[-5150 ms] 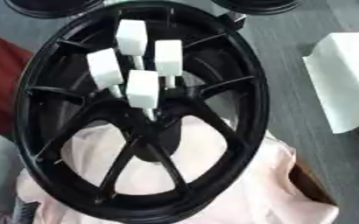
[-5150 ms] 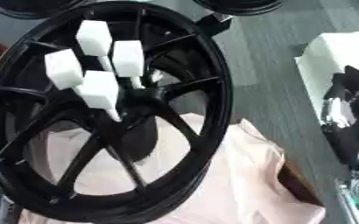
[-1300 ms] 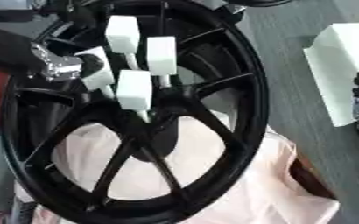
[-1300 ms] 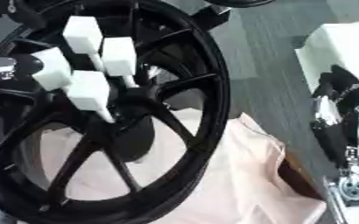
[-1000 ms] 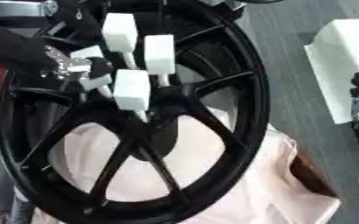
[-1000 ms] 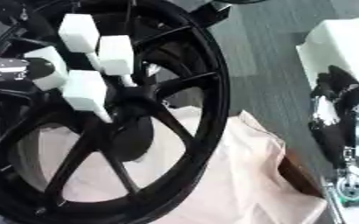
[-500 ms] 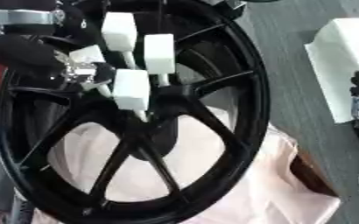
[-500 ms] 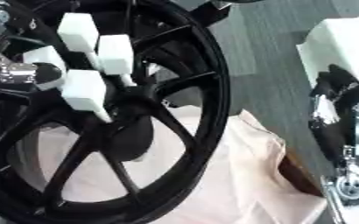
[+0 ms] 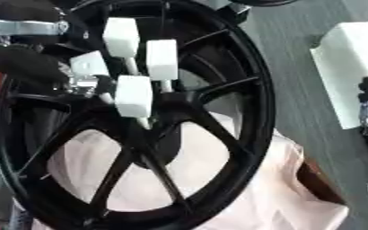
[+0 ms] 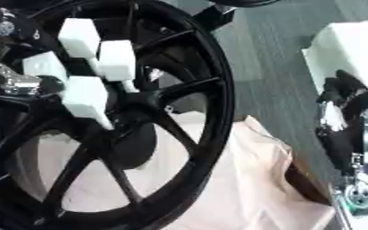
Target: Pull the pin out of the wheel hub.
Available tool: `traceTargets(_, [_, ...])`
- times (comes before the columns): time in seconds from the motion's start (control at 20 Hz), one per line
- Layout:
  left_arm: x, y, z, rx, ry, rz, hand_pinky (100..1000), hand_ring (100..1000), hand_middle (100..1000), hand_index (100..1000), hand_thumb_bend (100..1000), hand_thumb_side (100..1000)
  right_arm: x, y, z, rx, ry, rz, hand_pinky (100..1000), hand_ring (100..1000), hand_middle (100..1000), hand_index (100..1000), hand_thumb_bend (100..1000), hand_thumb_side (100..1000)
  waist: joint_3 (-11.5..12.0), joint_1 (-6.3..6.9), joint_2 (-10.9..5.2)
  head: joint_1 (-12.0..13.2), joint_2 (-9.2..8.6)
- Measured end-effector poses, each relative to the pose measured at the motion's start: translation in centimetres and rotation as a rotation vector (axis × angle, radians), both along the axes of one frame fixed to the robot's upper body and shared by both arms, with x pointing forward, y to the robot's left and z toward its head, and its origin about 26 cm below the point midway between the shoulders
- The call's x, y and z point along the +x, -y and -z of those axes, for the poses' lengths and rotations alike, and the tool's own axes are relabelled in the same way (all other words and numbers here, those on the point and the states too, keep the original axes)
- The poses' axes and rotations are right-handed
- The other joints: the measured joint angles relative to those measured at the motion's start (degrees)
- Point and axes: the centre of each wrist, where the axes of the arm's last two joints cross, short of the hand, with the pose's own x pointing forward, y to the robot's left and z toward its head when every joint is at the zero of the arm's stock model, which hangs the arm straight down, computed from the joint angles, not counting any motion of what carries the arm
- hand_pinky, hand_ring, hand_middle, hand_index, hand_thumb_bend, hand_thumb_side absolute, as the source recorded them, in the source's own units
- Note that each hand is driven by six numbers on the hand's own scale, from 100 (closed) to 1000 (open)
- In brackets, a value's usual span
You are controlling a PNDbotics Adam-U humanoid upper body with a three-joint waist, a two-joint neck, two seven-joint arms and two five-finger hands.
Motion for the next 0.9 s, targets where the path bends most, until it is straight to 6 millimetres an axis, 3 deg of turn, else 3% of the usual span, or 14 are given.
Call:
traceTargets(0.35, [0.64, 0.14, 0.28, 0.012, 0.002, -0.017, 855, 861, 792, 878, 341, 758, 0.07, -0.07, -0.04, 0.004, 0.000, -0.003, 768, 785, 723, 847, 100, 570, 0.00, 0.00, 0.00, 0.01, -0.05])
traceTargets(0.6, [0.82, 0.12, 0.32, 0.013, 0.003, -0.024, 835, 842, 773, 862, 321, 760, 0.11, -0.15, -0.04, 0.008, -0.001, -0.004, 768, 785, 724, 847, 100, 570, 0.01, 0.00, 0.01, 0.01, -0.46])
traceTargets(0.9, [0.81, 0.57, 0.36, 0.008, -0.006, -0.008, 801, 751, 653, 800, 323, 747, 0.11, -0.17, -0.02, 0.010, -0.001, -0.004, 769, 785, 724, 848, 100, 569, -0.01, -0.01, 0.04, 0.02, -0.46])
